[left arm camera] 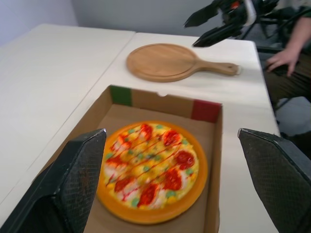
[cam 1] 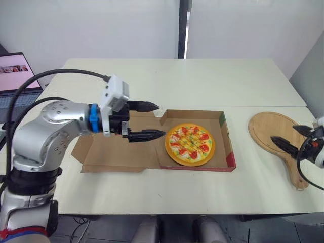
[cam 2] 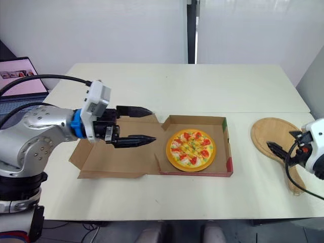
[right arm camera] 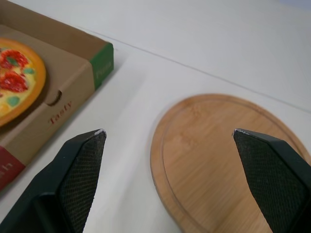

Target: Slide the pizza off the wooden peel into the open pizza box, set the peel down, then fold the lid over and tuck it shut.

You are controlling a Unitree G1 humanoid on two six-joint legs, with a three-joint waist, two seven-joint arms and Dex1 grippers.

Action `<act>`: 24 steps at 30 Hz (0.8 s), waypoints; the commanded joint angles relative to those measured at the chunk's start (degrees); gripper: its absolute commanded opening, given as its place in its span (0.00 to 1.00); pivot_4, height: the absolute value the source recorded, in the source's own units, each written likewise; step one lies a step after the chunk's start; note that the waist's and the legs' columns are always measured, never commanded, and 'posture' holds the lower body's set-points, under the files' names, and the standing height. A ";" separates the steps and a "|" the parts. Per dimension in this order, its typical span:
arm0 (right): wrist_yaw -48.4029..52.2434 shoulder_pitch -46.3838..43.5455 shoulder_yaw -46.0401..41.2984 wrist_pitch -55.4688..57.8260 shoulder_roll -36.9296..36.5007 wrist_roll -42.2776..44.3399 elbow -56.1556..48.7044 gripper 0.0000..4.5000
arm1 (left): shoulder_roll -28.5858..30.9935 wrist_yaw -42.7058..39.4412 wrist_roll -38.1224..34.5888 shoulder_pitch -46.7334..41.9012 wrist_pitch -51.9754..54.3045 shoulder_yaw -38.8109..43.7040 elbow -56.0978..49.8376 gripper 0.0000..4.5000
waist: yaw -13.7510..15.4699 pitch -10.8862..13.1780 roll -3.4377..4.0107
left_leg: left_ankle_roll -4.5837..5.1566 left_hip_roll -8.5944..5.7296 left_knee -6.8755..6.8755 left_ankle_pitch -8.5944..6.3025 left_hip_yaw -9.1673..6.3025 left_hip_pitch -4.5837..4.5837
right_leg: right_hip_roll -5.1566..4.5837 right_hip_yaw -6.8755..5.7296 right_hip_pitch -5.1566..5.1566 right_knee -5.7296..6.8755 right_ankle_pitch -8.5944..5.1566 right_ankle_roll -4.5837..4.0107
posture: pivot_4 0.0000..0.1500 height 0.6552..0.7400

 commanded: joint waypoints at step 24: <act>24.23 -37.70 39.38 -9.58 -0.02 2.95 3.60 0.99 | -27.74 44.14 -46.75 65.88 7.86 41.74 -16.04 1.00 | 0.66 -0.08 -0.35 | 0.04 -0.11 0.00 -0.05 -0.09 0.03 | -0.53 -0.48 0.09 -0.25 -0.05 -0.09 | 1.00 0.86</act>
